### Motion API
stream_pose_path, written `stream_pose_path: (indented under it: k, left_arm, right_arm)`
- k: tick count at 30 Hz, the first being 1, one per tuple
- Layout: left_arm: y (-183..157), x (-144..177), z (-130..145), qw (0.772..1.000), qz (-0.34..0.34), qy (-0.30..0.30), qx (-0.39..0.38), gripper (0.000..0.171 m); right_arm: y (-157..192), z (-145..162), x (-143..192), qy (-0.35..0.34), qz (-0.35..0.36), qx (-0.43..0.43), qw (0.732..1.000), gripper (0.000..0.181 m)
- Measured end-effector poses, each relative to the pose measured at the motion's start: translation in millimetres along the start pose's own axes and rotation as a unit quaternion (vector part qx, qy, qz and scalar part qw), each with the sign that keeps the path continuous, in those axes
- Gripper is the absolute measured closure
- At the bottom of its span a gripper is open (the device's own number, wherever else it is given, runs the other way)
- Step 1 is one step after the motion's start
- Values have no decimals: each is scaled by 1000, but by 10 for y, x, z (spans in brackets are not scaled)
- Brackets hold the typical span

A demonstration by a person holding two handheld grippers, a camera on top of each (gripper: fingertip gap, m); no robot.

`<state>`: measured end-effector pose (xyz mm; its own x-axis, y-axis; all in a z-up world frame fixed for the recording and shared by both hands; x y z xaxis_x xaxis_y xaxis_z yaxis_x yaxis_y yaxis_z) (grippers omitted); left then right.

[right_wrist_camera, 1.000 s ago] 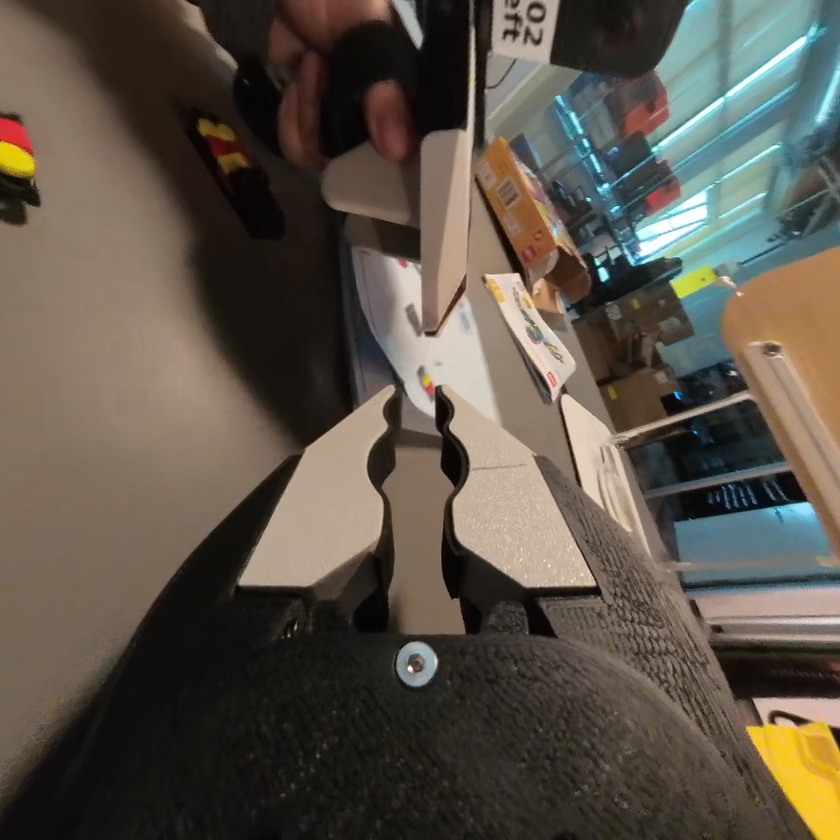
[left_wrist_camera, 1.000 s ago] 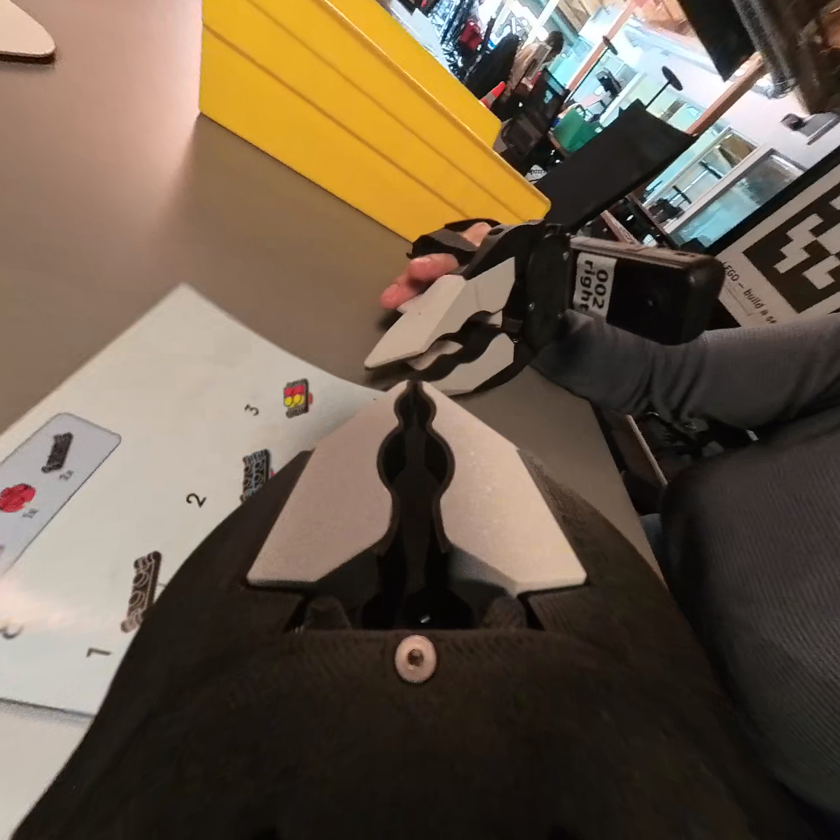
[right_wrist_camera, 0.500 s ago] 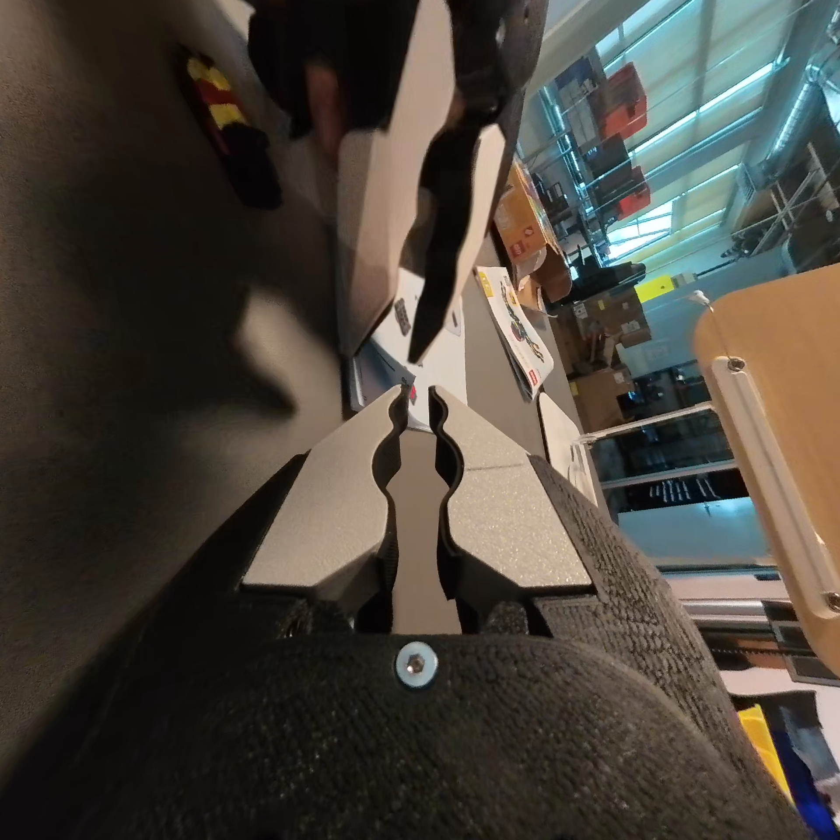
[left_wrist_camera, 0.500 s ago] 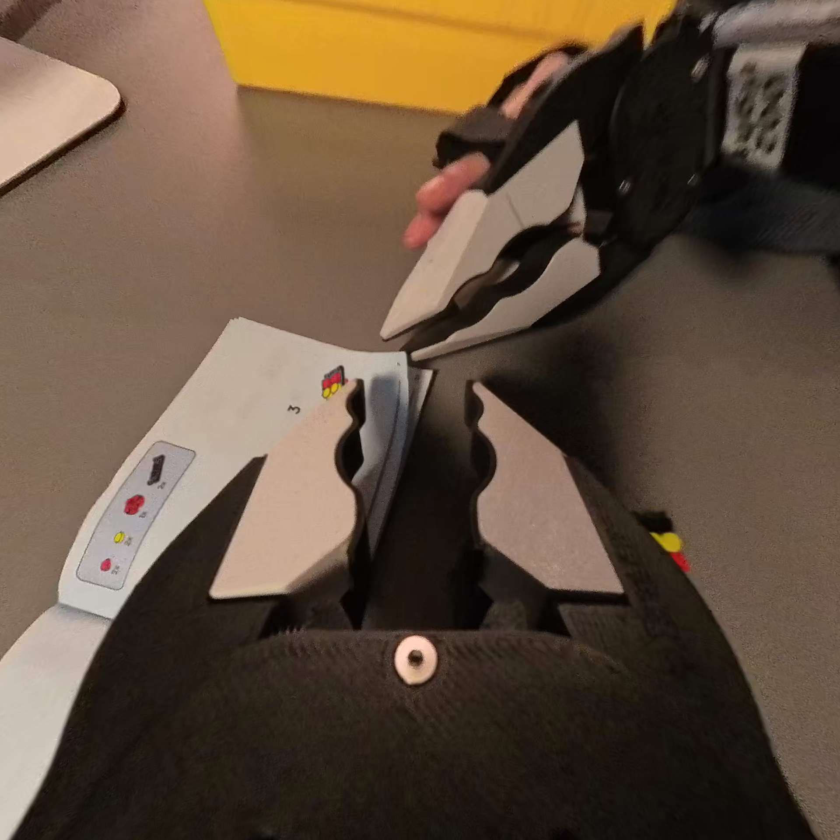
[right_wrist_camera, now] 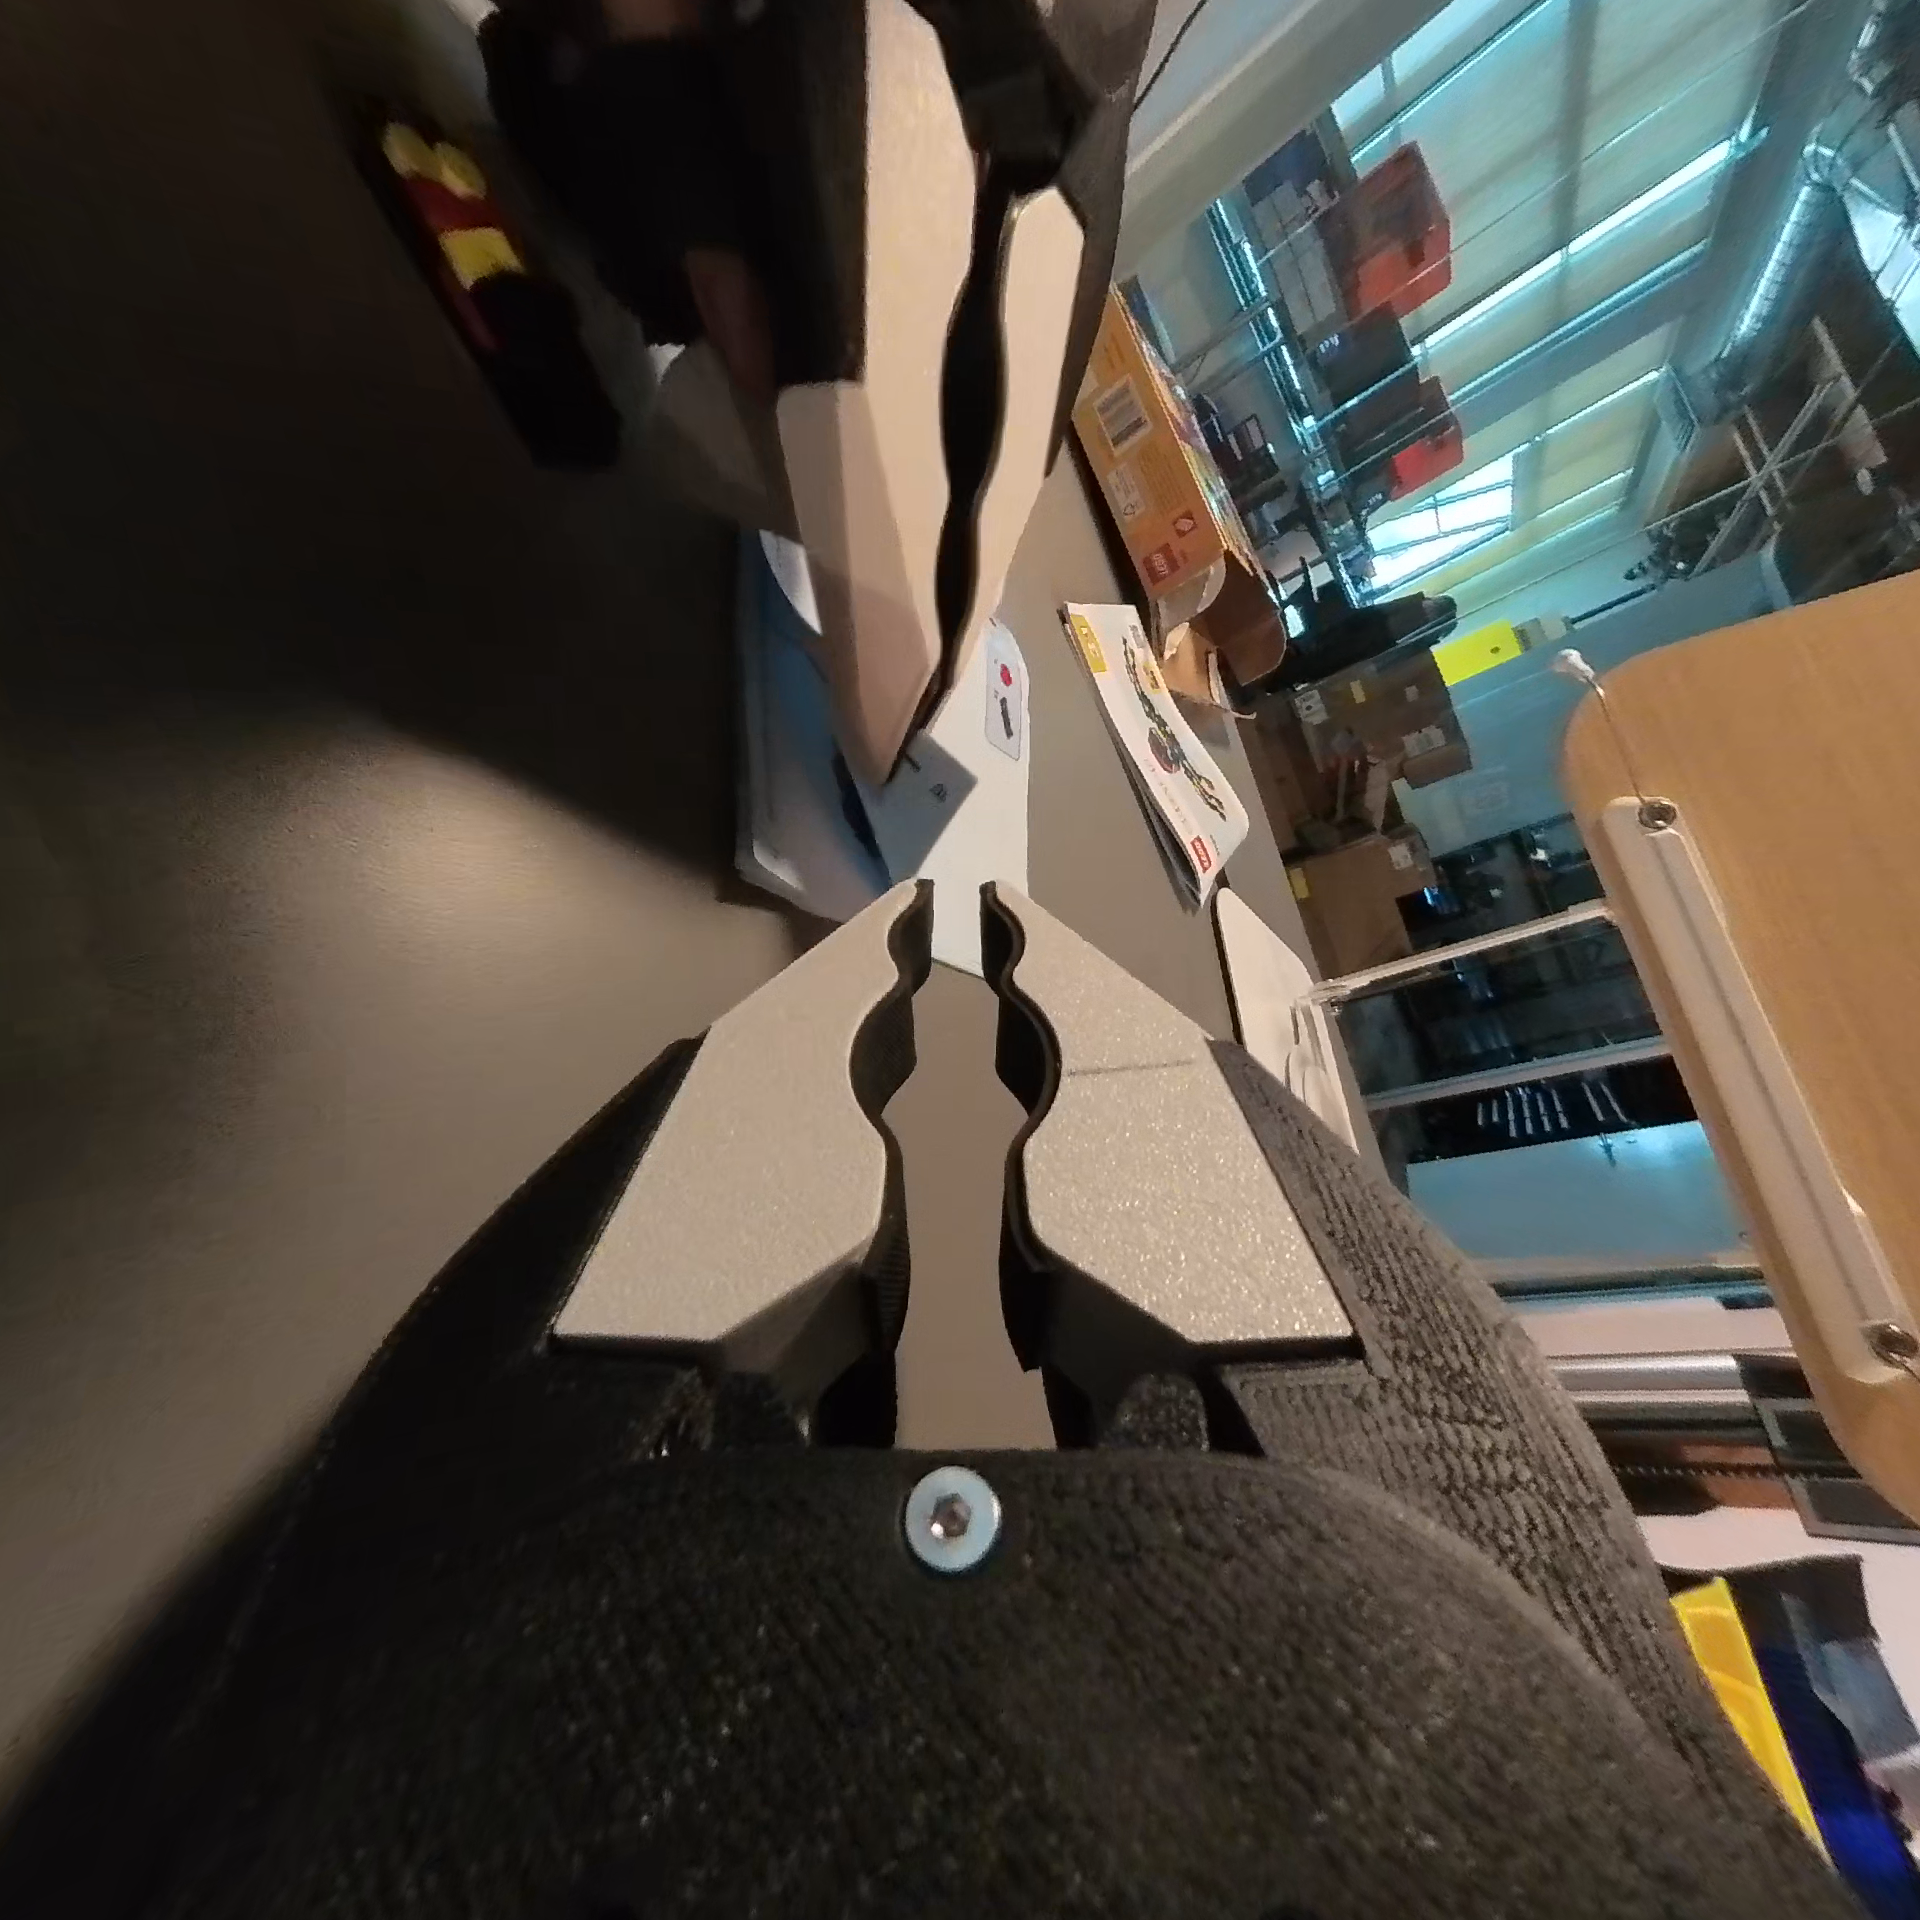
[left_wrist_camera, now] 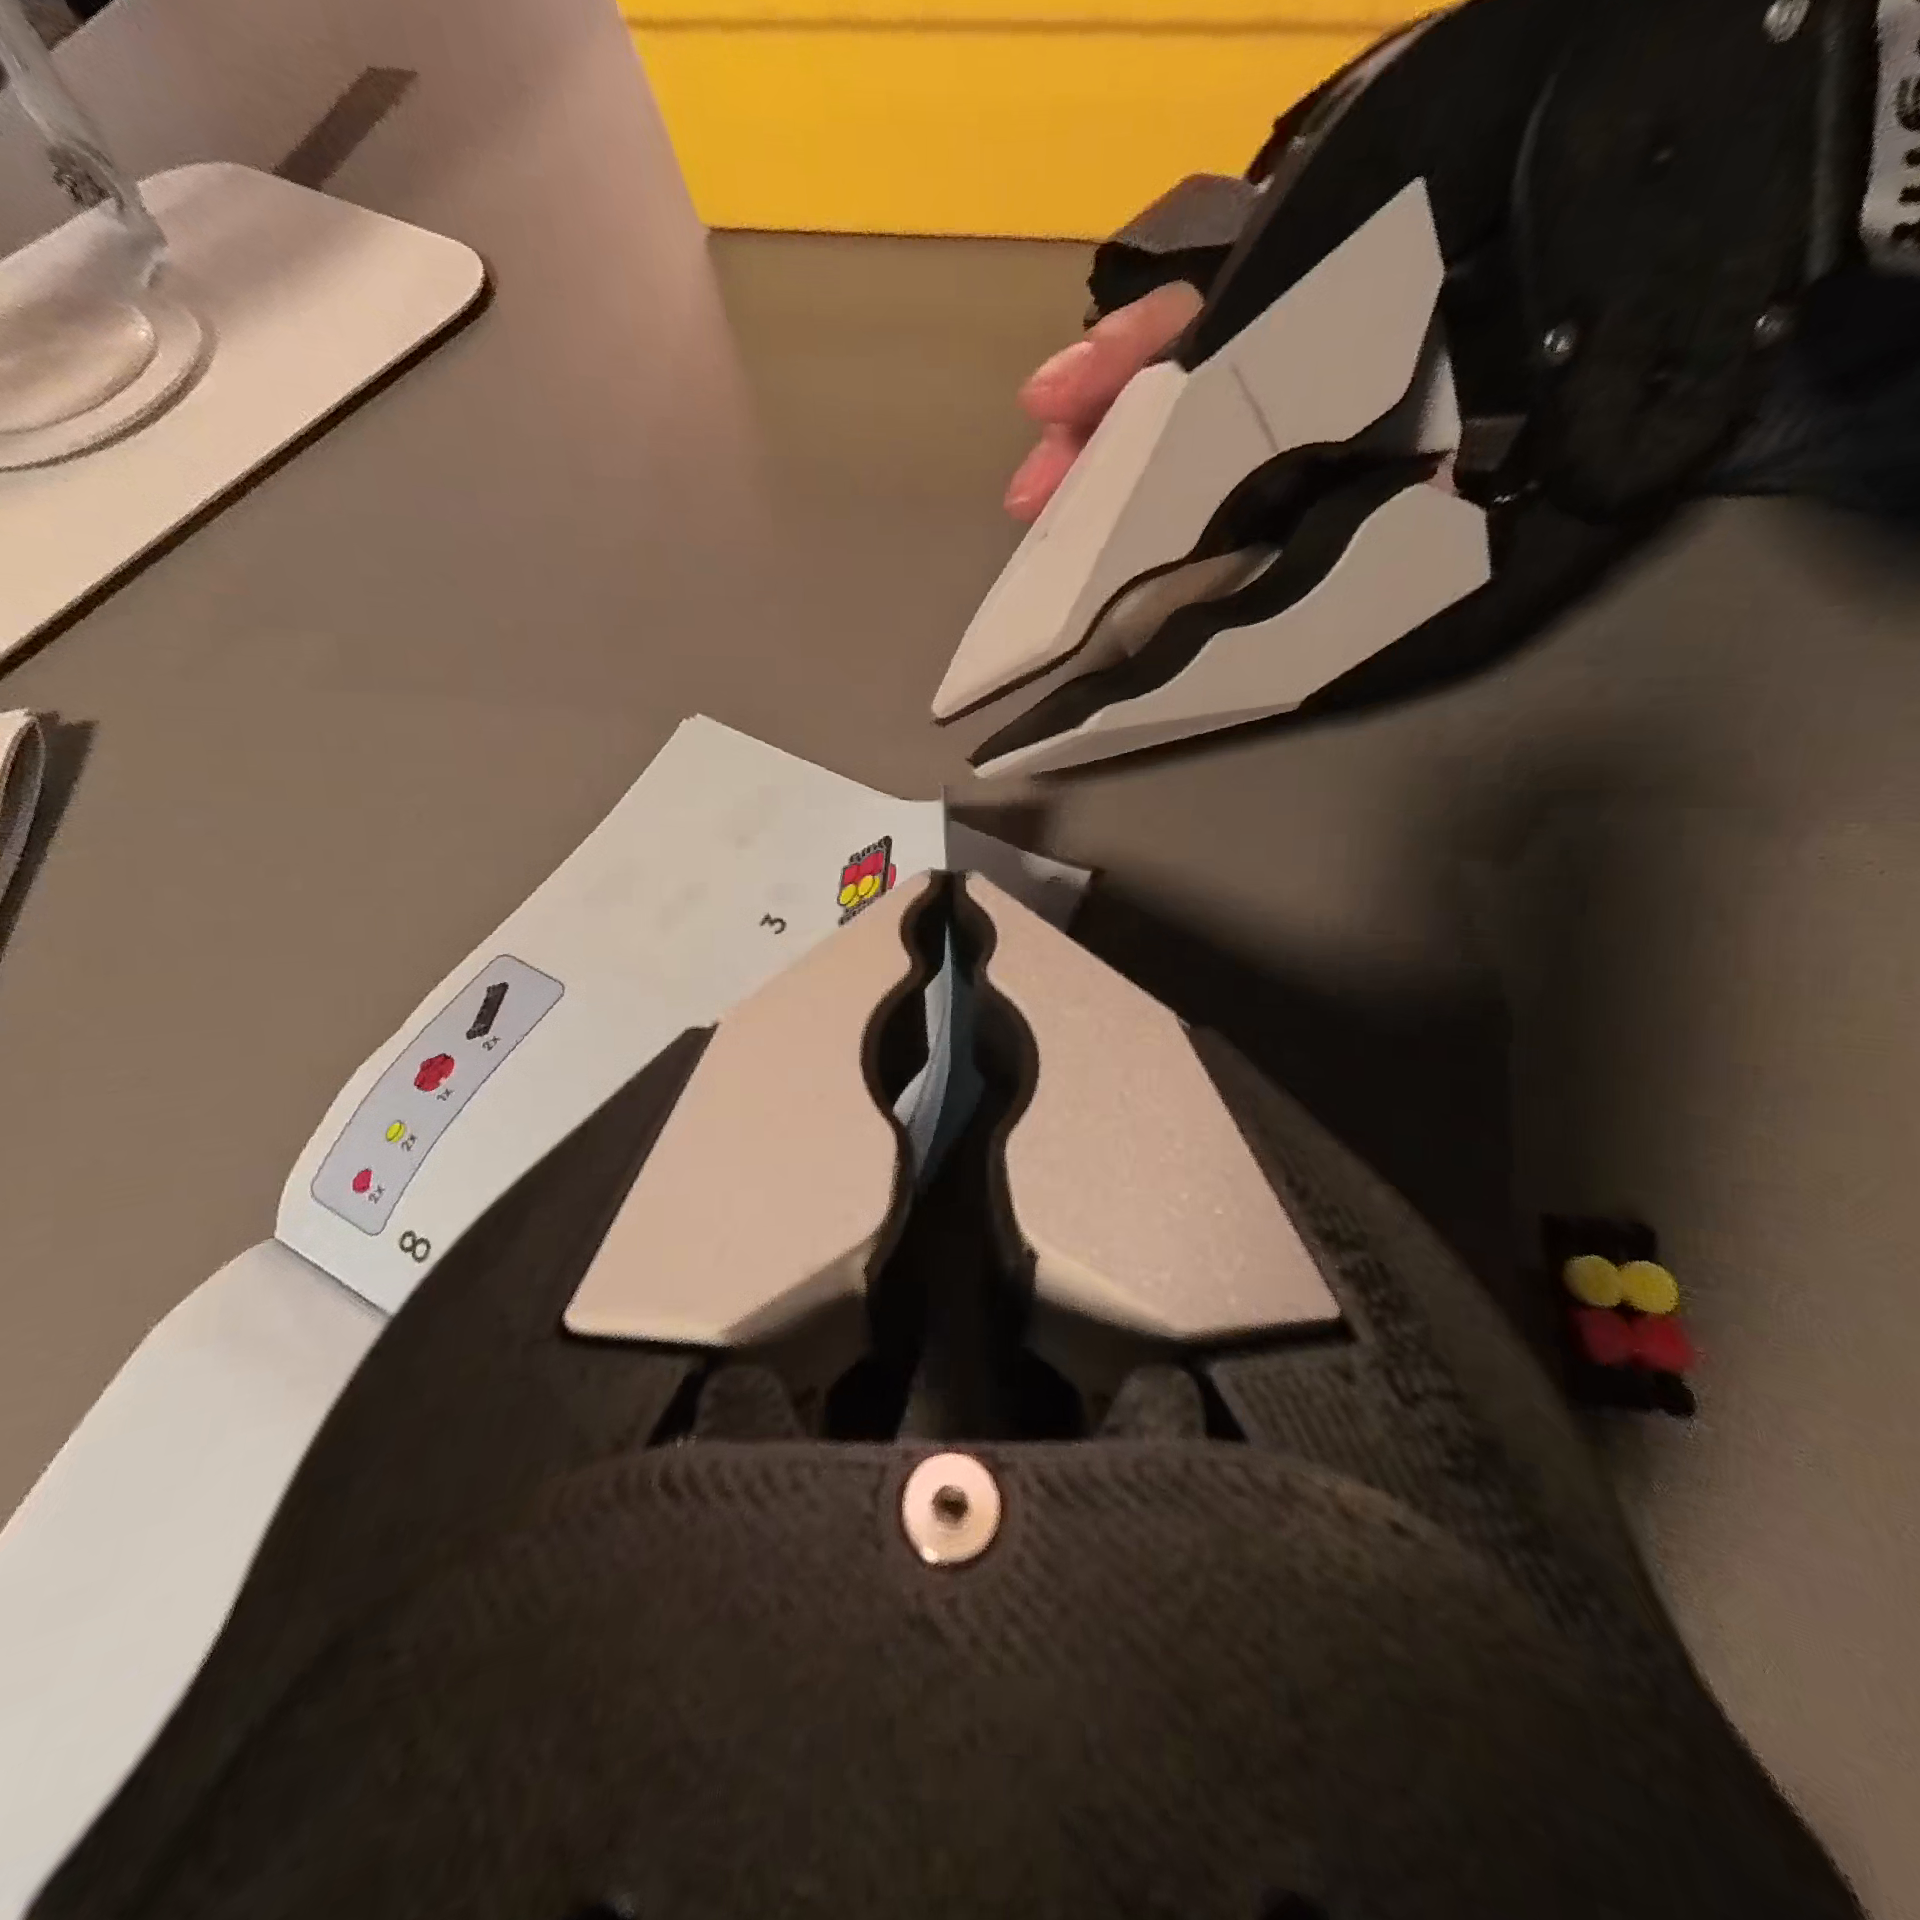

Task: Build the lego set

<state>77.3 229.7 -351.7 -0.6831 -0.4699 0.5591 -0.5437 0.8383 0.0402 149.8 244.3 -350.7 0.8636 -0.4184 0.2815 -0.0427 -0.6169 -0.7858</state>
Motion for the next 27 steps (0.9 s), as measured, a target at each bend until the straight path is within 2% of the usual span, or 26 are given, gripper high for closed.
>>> stream_pose_path:
  k: [5,9,16,18,21,26,27]
  left_arm:
    - [67,89,-49,998,3,-37,42,171]
    - [272,333,-48,992,-65,-76,76,171]
    - [582,827,144,974,-117,-127,149,171]
    - [607,923,128,967,-102,-157,174,171]
    - [540,936,35,959,-39,-196,202,171]
    - [425,839,-53,965,4,-188,183,171]
    - [374,806,-86,965,21,-189,180,157]
  right_arm:
    - [-14,19,9,-1,6,-6,1000,174]
    - [-97,63,44,-3,35,-18,999,174]
    - [-114,61,53,-7,47,-13,999,174]
    - [-116,57,53,-8,49,-12,999,174]
    - [-78,-30,49,-17,52,12,998,174]
    - [120,-413,-133,-12,25,20,999,180]
    - [148,-445,-215,4,21,16,1000,180]
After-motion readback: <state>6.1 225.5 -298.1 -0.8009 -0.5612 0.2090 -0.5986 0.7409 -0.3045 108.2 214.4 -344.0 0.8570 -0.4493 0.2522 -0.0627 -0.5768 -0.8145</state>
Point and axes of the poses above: each gripper's, where its closed fingertips meet, x back along the fingers, z out of its underside, y = z × x across the jaws, the point moved 4 cm from there along x, back along the fingers
